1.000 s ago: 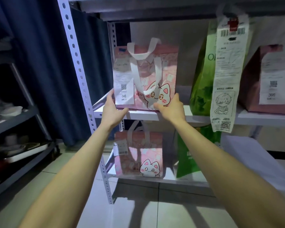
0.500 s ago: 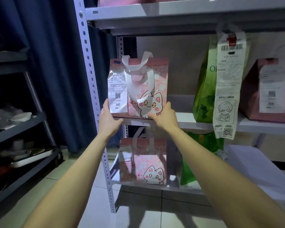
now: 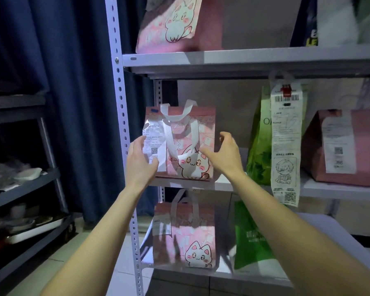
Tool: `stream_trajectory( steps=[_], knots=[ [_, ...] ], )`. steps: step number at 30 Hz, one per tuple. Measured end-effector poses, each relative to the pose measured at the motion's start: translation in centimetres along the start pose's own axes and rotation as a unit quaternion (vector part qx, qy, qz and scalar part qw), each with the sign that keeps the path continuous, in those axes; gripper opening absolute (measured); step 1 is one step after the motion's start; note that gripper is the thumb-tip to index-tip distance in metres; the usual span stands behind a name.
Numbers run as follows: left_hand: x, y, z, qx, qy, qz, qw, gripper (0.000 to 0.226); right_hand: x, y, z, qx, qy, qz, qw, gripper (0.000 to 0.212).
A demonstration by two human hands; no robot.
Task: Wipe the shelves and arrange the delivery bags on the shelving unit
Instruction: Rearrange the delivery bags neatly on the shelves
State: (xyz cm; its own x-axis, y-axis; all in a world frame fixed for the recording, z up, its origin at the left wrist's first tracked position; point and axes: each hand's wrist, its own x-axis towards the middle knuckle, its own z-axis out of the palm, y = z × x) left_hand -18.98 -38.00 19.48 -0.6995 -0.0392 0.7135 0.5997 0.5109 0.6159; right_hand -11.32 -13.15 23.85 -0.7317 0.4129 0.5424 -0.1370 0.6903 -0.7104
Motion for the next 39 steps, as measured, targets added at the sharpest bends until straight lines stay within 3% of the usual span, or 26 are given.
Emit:
stream_trajectory(
  steps=[6, 17, 25, 32, 36, 39],
  knots=[
    [3.4, 4.0, -0.8, -0.023, 0.014, 0.042, 0.999, 0.065, 2.0, -3.2, -3.3, 0.003, 0.059, -0.060, 0.996, 0.076],
    [6.6, 9.3, 1.2, -0.047, 0.011, 0.119, 0.992, 0.050, 4.8, -8.1, -7.0, 0.067, 0.078, -0.166, 0.981, 0.033],
    [12.1, 13.9, -1.3, -0.046, -0.023, 0.044, 0.998, 0.037, 10.8, -14.5, -10.7, 0.095, -0.002, -0.153, 0.984, 0.028],
    [15.3, 18.9, -7.5, 0.017, -0.190, -0.073, 0.979, 0.033, 13.0, -18.7, -13.3, 0.025, -0.154, -0.029, 0.987, 0.030],
    [16.8, 22.1, -12.0, 0.099, -0.334, -0.114, 0.930, 0.034, 12.0, -20.3, -16.2, -0.049, -0.272, 0.052, 0.960, 0.042],
    [17.8, 24.3, -15.0, 0.156, -0.421, -0.113, 0.886, 0.038, 11.1, -21.0, -18.6, -0.123, -0.335, 0.048, 0.933, 0.041]
  ],
)
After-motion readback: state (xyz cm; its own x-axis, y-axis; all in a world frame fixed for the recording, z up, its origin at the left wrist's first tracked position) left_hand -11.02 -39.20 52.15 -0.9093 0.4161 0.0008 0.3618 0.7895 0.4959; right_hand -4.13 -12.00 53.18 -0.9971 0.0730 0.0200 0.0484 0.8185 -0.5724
